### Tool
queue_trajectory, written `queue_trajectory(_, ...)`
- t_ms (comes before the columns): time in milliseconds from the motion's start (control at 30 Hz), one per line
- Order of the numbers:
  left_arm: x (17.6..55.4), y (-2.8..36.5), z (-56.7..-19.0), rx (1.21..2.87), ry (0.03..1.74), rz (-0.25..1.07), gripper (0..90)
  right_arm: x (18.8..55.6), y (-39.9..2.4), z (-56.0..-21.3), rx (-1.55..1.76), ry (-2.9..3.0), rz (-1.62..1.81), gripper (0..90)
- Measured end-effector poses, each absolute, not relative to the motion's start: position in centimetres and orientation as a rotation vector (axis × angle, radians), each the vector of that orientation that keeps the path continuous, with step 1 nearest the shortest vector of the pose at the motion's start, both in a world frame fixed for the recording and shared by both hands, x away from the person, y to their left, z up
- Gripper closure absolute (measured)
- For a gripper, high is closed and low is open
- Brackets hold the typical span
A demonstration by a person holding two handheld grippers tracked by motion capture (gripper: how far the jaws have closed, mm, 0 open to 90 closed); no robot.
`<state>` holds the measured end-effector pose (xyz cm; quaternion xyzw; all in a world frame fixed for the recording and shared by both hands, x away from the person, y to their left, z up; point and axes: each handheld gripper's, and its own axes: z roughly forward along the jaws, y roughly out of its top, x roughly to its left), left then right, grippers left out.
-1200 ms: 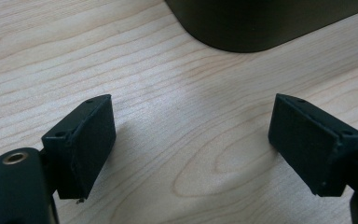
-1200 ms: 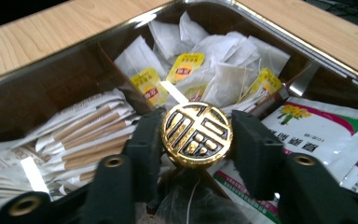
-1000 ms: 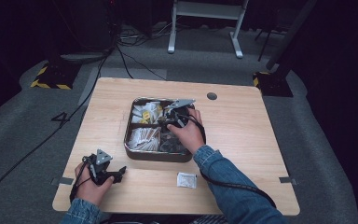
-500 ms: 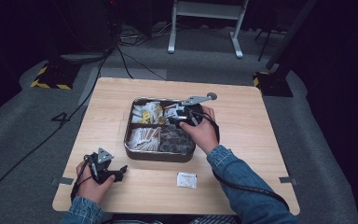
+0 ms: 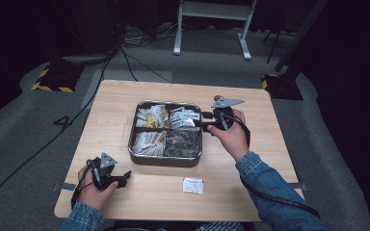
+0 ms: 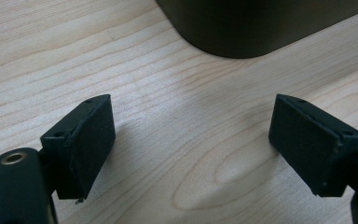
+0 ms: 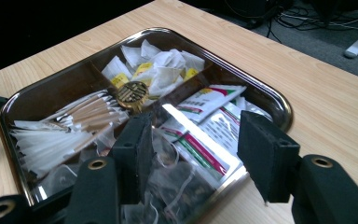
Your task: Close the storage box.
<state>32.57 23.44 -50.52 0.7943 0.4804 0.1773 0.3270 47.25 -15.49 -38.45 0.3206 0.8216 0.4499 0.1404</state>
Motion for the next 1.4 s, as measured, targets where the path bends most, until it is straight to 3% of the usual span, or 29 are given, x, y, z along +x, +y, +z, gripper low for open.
queue_trajectory(1033, 32.5, 23.4, -50.5, 2.079, 1.260, 0.469, 14.9, 43.6, -26.4, -42.1, 1.073, 2.319, 1.274, 41.7)
queue_trajectory(1400, 32.6, 23.3, -50.5, 2.083, 1.260, 0.466, 14.8, 42.7, -28.6, -46.3, 1.163, 2.285, 1.290, 41.8)
